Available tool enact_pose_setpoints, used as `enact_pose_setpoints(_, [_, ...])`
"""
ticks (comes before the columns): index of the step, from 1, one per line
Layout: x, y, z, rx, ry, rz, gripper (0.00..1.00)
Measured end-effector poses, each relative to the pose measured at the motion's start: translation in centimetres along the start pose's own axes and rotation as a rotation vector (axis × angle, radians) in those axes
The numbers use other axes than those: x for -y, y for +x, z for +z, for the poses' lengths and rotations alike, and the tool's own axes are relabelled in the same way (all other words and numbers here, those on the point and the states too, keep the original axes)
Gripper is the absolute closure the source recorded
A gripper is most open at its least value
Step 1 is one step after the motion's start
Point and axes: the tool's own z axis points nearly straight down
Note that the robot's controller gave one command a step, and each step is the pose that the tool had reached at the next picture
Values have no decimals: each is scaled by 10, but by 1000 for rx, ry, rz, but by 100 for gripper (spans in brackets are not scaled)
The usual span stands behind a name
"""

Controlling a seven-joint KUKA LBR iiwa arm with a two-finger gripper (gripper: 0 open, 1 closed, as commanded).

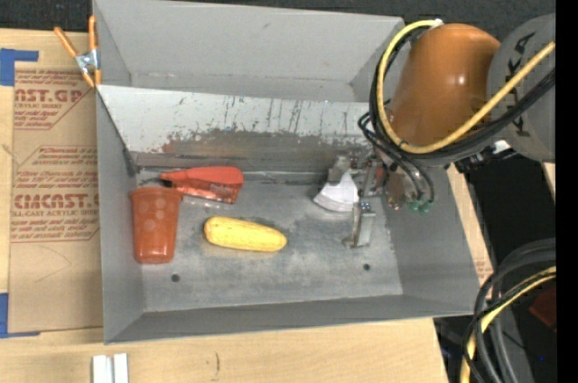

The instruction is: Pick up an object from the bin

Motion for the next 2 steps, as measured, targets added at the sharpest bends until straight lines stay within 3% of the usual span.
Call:
enact_pose_setpoints(1, [-39, 0, 13, -1, 1, 18, 0])
enact_pose_setpoints(2, [-73, 7, 14, -3, -2, -60, 0])
